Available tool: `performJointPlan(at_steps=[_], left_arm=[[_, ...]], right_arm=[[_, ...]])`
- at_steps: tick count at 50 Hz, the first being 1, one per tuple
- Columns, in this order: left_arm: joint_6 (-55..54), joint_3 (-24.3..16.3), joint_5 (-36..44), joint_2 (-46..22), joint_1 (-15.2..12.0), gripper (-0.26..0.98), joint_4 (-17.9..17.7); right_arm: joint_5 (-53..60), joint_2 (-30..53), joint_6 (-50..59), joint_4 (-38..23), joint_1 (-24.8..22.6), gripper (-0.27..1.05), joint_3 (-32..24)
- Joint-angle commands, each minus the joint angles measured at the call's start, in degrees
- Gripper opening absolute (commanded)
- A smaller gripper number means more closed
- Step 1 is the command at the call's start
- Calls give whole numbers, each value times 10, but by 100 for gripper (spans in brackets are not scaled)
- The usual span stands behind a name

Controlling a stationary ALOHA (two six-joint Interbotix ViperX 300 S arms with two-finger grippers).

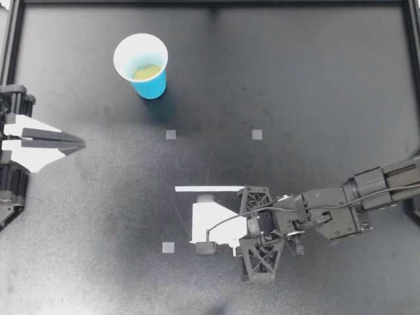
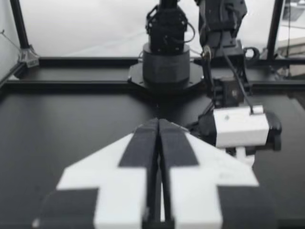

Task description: Pick up the screwdriver with the right arm, hand it over to the left arm then place it into the cup.

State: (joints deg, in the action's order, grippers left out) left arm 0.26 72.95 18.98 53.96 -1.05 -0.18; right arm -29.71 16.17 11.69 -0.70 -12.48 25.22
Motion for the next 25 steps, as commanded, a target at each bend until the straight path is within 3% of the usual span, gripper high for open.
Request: performJointPlan(at_steps=[1, 13, 25], left_arm=[[1, -4, 18, -16, -2, 10, 0], [2, 8, 94, -81, -6, 19, -9], [3, -4, 146, -141, -7, 52, -18]], right_arm=[[22, -42, 4, -3, 0, 13, 4], [185, -115, 41, -3, 26, 13, 80], [364, -168, 42, -1, 64, 13, 160]])
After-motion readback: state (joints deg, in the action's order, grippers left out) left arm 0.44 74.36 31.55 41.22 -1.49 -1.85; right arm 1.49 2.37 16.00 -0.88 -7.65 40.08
